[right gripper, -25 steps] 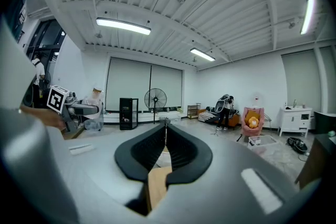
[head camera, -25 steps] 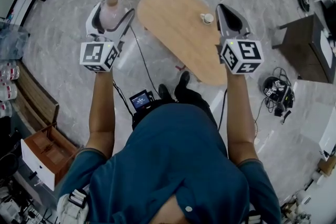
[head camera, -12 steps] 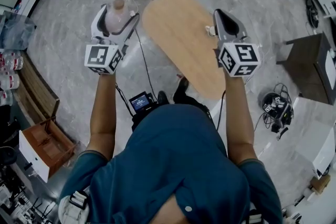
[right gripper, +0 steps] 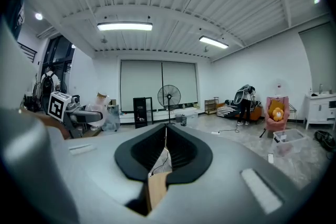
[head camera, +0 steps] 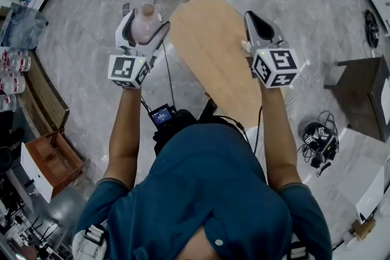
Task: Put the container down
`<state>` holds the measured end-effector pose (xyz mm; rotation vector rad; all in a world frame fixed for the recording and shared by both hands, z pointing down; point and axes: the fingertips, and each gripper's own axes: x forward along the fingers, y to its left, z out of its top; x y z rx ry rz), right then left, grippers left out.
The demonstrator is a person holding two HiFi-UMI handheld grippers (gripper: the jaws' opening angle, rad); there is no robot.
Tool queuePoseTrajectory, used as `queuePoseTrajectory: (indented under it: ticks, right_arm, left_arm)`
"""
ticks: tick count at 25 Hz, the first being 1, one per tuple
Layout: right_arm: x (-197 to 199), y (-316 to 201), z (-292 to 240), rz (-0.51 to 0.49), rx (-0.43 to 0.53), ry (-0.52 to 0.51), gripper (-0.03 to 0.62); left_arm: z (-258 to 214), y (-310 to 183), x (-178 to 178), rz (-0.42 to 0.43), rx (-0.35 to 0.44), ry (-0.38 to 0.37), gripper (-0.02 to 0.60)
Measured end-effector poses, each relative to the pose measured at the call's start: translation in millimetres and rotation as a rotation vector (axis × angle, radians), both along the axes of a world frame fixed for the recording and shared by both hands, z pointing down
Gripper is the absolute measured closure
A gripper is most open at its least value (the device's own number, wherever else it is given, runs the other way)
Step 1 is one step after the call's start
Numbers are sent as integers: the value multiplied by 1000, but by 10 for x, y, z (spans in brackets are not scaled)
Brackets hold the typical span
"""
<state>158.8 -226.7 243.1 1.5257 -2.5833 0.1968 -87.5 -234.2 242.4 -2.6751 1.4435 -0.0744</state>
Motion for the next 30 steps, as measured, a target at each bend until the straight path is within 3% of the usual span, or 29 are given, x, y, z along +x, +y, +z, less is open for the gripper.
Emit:
queuePoseTrajectory:
  ticks: [11,23,26,30]
  right_arm:
    - [-26,-320,375,-18,-62,19,579]
    - [-194,-786,967,32,-186,55,579]
    - [-379,-949,1132,3,-236,-9,579]
    - [-781,-1238,1382,-113,-316,-252,574]
  left_arm:
    - [544,-398,277,70,-22,-38,161]
    - [1331,-1013,406,179,-105,-18,161]
    - [1533,-1147,402,200,-145,-16,163]
    - [1782,-1335,439,233,-176,-9,163]
